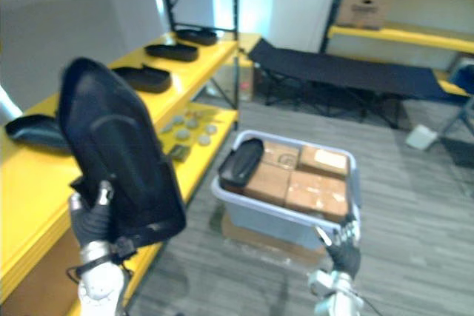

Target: Walk over and take plastic housings, then place them on the shelf

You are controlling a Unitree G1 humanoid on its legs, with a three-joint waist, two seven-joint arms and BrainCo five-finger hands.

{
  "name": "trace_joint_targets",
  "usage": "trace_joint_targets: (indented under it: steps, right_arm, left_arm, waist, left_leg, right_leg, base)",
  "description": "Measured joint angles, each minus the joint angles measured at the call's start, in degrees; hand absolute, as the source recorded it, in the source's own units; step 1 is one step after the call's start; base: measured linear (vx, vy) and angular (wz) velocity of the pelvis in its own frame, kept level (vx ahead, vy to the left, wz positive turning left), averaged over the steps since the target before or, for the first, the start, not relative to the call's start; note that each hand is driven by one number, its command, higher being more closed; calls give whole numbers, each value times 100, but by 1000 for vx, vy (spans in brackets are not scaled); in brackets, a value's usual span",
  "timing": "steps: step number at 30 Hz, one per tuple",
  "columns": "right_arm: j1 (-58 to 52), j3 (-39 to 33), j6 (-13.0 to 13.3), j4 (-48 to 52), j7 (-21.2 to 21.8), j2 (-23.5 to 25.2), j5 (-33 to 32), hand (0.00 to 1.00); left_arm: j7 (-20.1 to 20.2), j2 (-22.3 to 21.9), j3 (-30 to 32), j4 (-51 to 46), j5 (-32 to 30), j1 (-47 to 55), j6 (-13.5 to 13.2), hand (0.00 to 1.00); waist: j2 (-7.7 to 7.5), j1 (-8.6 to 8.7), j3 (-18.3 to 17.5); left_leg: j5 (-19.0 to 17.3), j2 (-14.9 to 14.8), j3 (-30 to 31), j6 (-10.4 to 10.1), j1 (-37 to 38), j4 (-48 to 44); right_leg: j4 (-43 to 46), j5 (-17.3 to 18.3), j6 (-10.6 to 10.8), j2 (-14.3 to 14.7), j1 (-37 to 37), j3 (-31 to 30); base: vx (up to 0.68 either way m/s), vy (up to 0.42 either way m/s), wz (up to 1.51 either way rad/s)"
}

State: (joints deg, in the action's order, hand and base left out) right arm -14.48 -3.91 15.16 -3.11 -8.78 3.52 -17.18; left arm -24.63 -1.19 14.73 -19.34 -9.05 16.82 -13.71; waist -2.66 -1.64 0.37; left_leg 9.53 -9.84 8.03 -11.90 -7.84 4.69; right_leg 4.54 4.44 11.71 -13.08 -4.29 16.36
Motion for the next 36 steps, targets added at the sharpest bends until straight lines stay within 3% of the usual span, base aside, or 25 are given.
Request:
trace_joint_targets:
  steps: [2, 4, 10, 15, 16, 18, 19, 20, 22, 26, 28, 30, 33, 35, 36]
  right_arm:
    - [296, 107, -2, -96, -4, -34, 20, 0]
    - [666, 188, -3, -143, -10, -121, 242, 0]
    - [1105, 525, -14, -177, -114, -116, 355, 0]
    - [1103, 631, -14, -177, -109, -121, 318, 0]
    - [1107, 635, -14, -176, -105, -159, 281, 0]
    - [1104, 626, -14, -165, -104, -197, 206, 0]
    - [1107, 620, -15, -124, -106, -248, 206, 0]
    - [1115, 626, -30, -55, -100, -314, 209, 0]
    - [1122, 697, -40, 79, 4, -297, 224, 0]
    - [1139, 643, -38, 274, 127, -283, 230, 0]
    - [1288, 638, -36, 272, 139, -249, 225, 0]
    - [1430, 700, -14, 272, 145, -214, 221, 0]
    - [1787, 864, 33, 267, 247, -223, 211, 0]
    - [1827, 858, 45, 265, 248, -280, 200, 0]
    - [1789, 852, 45, 265, 248, -310, 198, 0]
  left_arm:
    - [-81, -5, 215, -12, -2, -8, 2, 100]
    - [-216, -83, 430, -13, 10, 10, 7, 100]
    - [-390, -203, 628, -119, 7, 193, 22, 100]
    - [-391, -356, 675, -389, 7, 466, 25, 100]
    - [-391, -348, 647, -431, 7, 438, 26, 100]
    - [-391, -324, 619, -434, 7, 353, 39, 100]
    - [-394, -295, 530, -434, 9, 226, 64, 100]
    - [-390, -277, 445, -434, 6, 159, 91, 100]
    - [-350, -265, 397, -457, -8, 109, 139, 100]
    - [-311, -151, 238, -468, -53, -251, 154, 100]
    - [-264, 33, 12, -523, -123, -560, 150, 100]
    - [-249, 127, 29, -550, -154, -652, 136, 100]
    - [-259, 146, 78, -572, -246, -852, 114, 100]
    - [-258, 135, 12, -569, -260, -1021, 114, 100]
    - [-258, 137, 12, -571, -261, -1045, 102, 100]
  waist:
    - [-41, -150, 7]
    - [-112, -409, 1]
    - [-159, -721, 58]
    - [-162, -712, 204]
    - [-177, -708, 377]
    - [-212, -684, 491]
    - [-285, -668, 571]
    - [-262, -698, 653]
    - [-252, -698, 670]
    - [-310, -664, 802]
    - [-263, -581, 843]
    - [-296, -543, 856]
    - [-259, -553, 1031]
    - [-136, -539, 1167]
    - [-87, -536, 1205]
  left_leg:
    - [46, 60, 325, -8, -104, -1]
    - [108, 192, 773, -16, -275, 0]
    - [164, 345, 1281, 11, -427, 1]
    - [165, 303, 1225, 13, -415, -6]
    - [137, 337, 1154, 101, -505, -157]
    - [153, 367, 754, 485, -758, -365]
    - [236, 300, 155, 853, -919, -423]
    - [291, 226, -252, 831, -974, -388]
    - [426, 282, -252, 631, -1028, -284]
    - [470, 477, -193, 556, -1058, -311]
    - [470, 487, -248, 559, -1034, -276]
    - [472, 481, -357, 561, -1022, -240]
    - [469, 443, -542, 559, -1168, -387]
    - [457, 430, -453, 574, -1264, -460]
    - [428, 429, -403, 589, -1265, -486]
  right_leg:
    - [-4, 55, 7, 19, -168, 354]
    - [3, 163, 32, 24, -352, 808]
    - [67, 409, 10, 36, -578, 1363]
    - [142, 436, -5, 42, -522, 1324]
    - [193, 464, 11, 24, -518, 1363]
    - [187, 463, 12, -2, -488, 1511]
    - [174, 455, 24, -30, -490, 1671]
    - [144, 447, 36, -44, -493, 1746]
    - [84, 434, 55, -69, -495, 1824]
    - [446, 495, -4, -284, -458, 1814]
    - [1388, 569, -122, -464, 93, 797]
    - [1357, 627, -183, -484, 165, 688]
    - [922, 751, -62, -464, 172, 695]
    - [745, 848, 98, -374, 85, 737]
    - [732, 902, 80, -356, 45, 791]
  base:
    - [35, -42, 97]
    - [50, -42, 107]
    - [8, -24, 53]
    - [-21, -8, -5]
    - [-45, 17, 16]
    - [-44, 45, 42]
    - [-23, 70, 61]
    - [-10, 73, 55]
    - [27, 59, 28]
    - [70, 58, 26]
    - [8, 57, -5]
    - [0, -10, -28]
    - [-52, -48, -34]
    - [-105, -43, 9]
    - [-94, -16, 33]
